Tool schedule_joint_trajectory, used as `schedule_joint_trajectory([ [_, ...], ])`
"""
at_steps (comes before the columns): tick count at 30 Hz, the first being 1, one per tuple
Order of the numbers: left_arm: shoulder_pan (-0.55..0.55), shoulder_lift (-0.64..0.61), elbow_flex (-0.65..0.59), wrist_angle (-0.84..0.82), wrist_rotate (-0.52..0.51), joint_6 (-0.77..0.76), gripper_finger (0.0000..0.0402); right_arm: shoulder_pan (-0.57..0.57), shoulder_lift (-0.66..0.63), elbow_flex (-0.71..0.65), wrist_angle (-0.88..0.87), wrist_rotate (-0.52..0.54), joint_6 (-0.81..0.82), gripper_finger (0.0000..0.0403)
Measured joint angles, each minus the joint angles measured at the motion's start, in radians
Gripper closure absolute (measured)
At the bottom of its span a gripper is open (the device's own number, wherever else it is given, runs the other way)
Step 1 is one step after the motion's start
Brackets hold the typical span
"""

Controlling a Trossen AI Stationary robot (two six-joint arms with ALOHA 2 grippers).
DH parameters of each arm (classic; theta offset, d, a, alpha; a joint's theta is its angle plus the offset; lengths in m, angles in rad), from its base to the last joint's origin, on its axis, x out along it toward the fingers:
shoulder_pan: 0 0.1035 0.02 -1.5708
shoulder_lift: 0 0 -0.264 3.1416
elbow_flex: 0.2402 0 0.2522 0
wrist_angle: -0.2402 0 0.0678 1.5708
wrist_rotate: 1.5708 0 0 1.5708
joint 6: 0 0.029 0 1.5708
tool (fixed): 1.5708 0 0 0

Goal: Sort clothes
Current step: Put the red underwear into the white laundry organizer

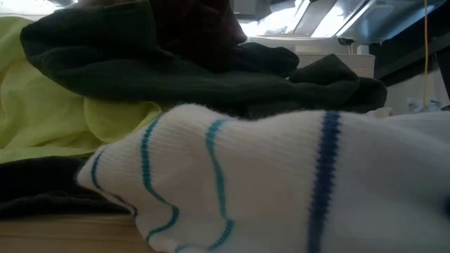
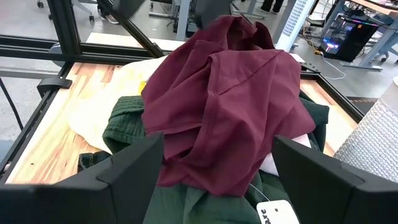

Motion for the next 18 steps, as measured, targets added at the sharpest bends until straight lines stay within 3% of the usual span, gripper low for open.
schedule_joint_trajectory([
  [11,0.001,0.074,0.000,0.036,-0.016,0.020,0.0167,0.000,0.000,0.000,-0.001,0.000,0.000,0.0086],
  [18,0.032,0.109,0.000,-0.106,-0.203,0.059,0.0167,0.000,0.000,0.000,-0.002,0.008,0.000,0.0086],
])
